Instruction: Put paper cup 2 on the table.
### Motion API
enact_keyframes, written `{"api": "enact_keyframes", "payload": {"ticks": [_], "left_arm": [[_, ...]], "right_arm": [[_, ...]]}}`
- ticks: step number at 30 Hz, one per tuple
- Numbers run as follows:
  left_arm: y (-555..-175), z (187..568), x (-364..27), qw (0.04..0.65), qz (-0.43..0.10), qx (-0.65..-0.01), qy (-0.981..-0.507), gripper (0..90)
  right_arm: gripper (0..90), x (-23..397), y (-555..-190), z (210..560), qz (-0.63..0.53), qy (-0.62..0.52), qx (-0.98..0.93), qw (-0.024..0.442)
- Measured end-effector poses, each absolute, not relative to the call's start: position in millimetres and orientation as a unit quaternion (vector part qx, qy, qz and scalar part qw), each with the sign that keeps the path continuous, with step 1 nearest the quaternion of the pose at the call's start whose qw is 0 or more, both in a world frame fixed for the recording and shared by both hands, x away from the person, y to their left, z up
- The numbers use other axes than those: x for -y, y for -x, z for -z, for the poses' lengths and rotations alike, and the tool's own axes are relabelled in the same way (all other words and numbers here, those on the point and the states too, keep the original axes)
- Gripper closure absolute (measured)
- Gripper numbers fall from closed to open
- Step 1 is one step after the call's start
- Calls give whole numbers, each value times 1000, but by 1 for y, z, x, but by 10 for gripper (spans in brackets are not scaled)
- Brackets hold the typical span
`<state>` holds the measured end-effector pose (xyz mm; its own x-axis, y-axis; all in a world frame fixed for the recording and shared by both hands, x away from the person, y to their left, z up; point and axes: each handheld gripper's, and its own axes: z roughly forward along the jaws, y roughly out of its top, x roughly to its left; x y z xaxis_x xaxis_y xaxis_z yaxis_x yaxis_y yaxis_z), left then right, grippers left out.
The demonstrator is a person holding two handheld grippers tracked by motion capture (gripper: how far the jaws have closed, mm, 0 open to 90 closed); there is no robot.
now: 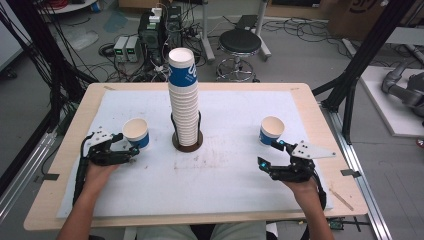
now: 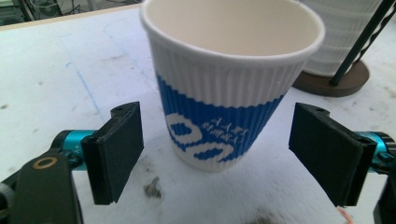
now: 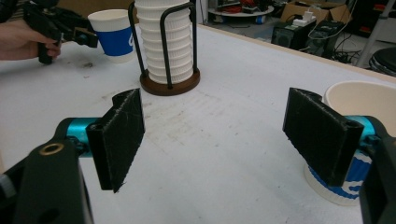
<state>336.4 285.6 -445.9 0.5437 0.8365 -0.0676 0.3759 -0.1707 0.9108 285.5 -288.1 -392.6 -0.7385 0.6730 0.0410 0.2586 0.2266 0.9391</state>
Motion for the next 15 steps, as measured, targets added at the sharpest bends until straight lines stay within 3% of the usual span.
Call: {"api": "enact_keyframes", "payload": {"ticks": [15], "left_arm": [[-297,410,-292,613,-273,-366,-645,177]], "right_arm": [[213,296,-287,396,-527,-328,-757,205]]}}
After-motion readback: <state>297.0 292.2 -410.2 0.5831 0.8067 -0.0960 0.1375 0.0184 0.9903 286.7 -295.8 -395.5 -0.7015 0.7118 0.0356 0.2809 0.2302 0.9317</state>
